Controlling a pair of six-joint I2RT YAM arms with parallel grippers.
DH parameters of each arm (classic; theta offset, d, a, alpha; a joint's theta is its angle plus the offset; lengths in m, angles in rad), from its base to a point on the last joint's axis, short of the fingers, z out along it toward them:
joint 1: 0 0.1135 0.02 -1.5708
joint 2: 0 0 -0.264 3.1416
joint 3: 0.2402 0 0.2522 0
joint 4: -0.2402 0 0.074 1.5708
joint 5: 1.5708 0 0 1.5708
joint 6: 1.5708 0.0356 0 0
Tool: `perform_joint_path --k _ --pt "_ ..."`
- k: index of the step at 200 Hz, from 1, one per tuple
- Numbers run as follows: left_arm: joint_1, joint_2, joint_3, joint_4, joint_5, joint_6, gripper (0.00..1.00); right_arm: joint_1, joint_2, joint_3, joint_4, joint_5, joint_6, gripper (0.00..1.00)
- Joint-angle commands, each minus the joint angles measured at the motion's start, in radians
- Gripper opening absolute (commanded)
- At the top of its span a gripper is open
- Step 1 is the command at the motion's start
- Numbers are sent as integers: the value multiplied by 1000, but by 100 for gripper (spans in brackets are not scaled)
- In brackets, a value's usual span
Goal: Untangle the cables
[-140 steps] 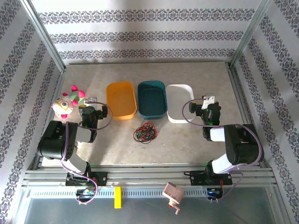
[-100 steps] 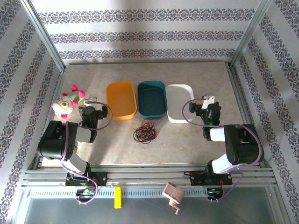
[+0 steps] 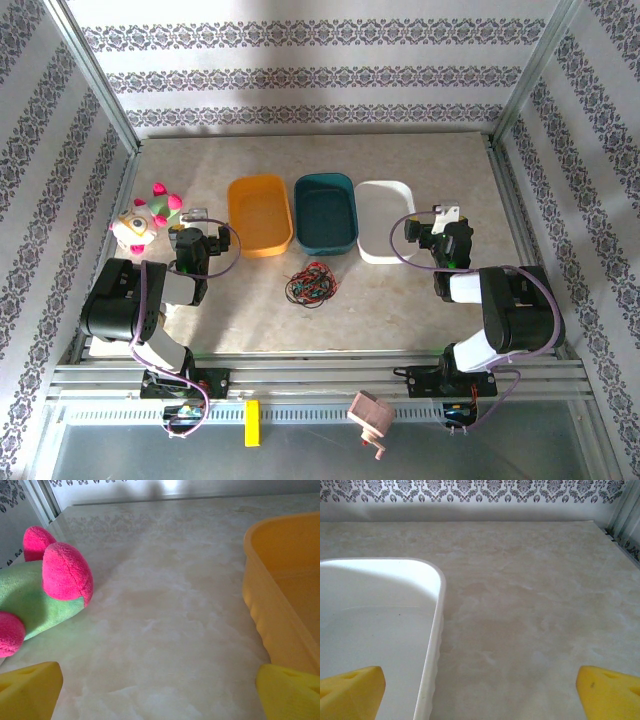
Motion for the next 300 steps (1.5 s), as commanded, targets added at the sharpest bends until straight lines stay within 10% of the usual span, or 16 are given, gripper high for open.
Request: perform_joint_path --k 1,139,187,221,263,300 --pt "13 -1 9 39 16 -11 99 -5 7 18 12 -26 6 98" --pt "12 -33 32 -37 54 5 99 -22 0 21 12 -28 32 98" --pt "-8 -266 180 -405 -288 -128 99 7 -359 215 -690 156 203 89" --pt "-85 -414 230 -652 -228 -281 99 339 -419 320 -957 138 246 87" --pt "-399 -516 188 -857 24 -335 99 821 -260 463 -1096 87 243 84" --pt "-476 -603 60 -826 209 -542 99 929 -139 550 -1169 137 296 81"
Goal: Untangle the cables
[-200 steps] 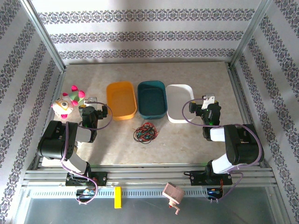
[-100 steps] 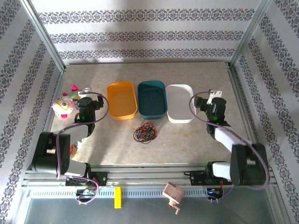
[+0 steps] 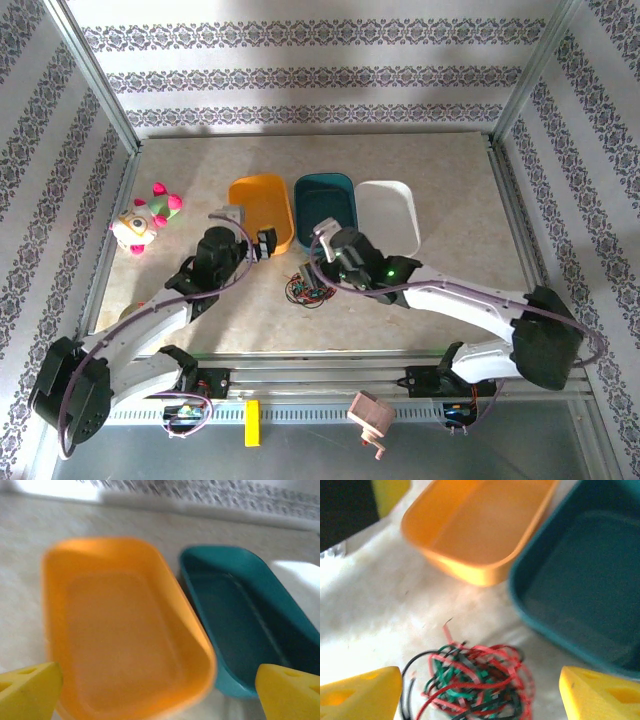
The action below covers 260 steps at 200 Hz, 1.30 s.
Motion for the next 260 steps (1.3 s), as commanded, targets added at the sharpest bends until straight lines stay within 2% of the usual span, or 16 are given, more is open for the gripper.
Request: perform_joint_path --k 1,59,96,129,157,170,195,208,223,260 --pt "-38 -43 -76 -57 138 -154 99 9 35 51 -106 45 55 81" --pt "-145 19 -12 -206 212 16 99 9 147 126 -207 134 124 77" --pt "-211 93 -3 -187 232 32 99 9 217 177 -290 151 158 69" --pt "-261 160 31 -197 204 78 99 9 247 191 -333 153 174 64" --pt "-266 192 39 -178 196 86 99 8 258 194 -353 150 182 51" --pt "-267 209 42 -172 192 91 99 8 255 191 -355 139 186 41" --pt "-266 247 46 -147 190 96 99 6 249 185 -350 115 183 18" --pt "-266 270 53 -140 190 99 99 5 240 185 -344 101 170 0" --pt "-266 295 61 -125 191 104 100 5 222 180 -329 105 154 0" --pt "-267 373 91 -90 192 125 90 2 143 170 -292 143 113 0"
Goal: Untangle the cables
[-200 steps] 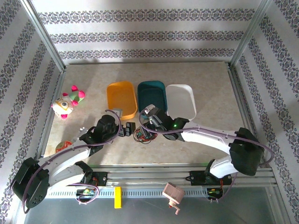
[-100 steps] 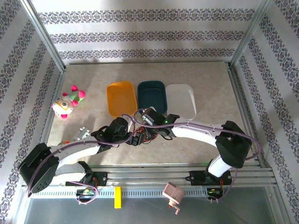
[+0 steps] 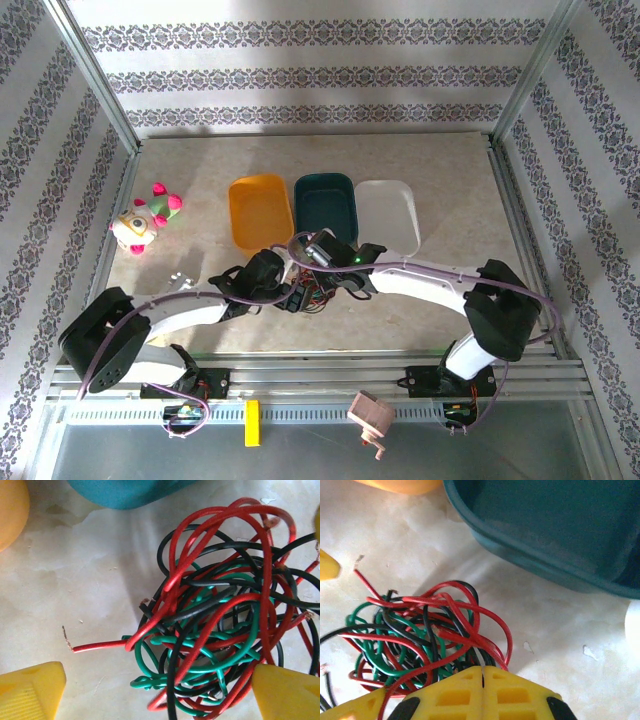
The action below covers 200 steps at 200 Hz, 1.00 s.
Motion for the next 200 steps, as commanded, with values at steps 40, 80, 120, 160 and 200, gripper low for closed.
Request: perform_joint_path --k 40,80,120,160,200 --pt "-13 147 93 53 -7 45 77 -11 -199 -27 102 113 -46 0" --pt "-13 220 125 47 -6 51 45 -25 -314 -81 208 217 -10 0" --pt "-13 263 136 50 3 56 16 -46 -395 -132 276 320 33 0" --pt "-13 280 136 43 16 63 0 -100 -505 -167 301 386 88 0" --pt "-13 290 133 37 12 70 0 -192 -611 -208 305 420 153 0"
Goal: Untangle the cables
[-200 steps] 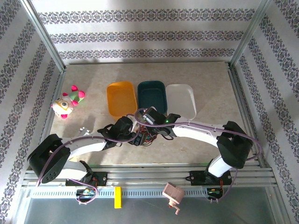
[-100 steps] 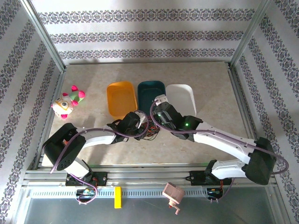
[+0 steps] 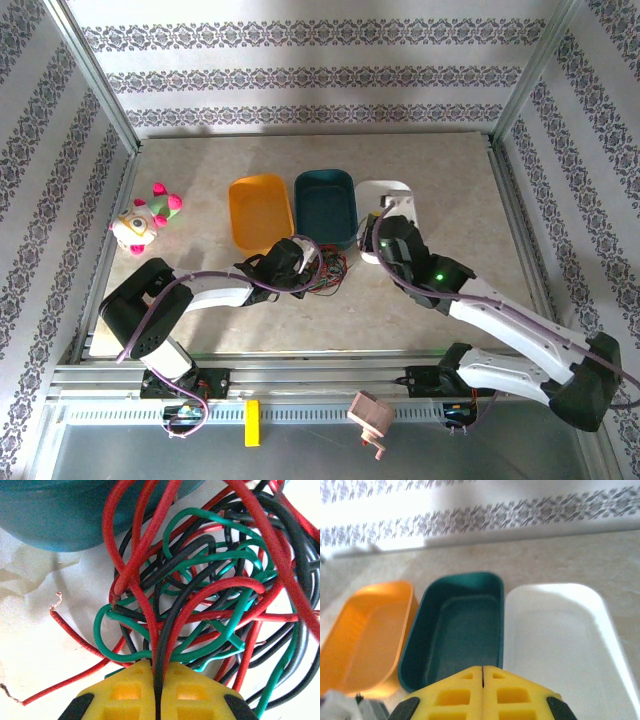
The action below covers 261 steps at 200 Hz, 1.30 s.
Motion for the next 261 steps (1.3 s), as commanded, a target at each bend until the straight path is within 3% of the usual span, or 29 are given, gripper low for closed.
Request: perform_joint_path --k 1,43,85,119,180,207,261 --pt "-11 39 -11 -69 1 21 0 -53 -64 -29 38 70 68 0" --pt "-11 39 -16 -70 -16 22 0 -206 -138 -40 32 -4 88 0" --pt "-13 20 -34 -54 -13 24 0 -388 -120 7 -7 -232 72 0" --pt "-14 -2 -59 -42 -27 17 0 -477 -91 69 -58 -298 59 0" --pt "-16 -18 -96 -71 -152 -25 0 -723 -132 145 83 -533 91 0" --pt "-16 -26 -104 -69 -157 -25 0 -770 -111 194 123 -616 73 0" --pt "-18 -26 -90 -51 -148 -33 0 -771 4 223 155 -721 93 0"
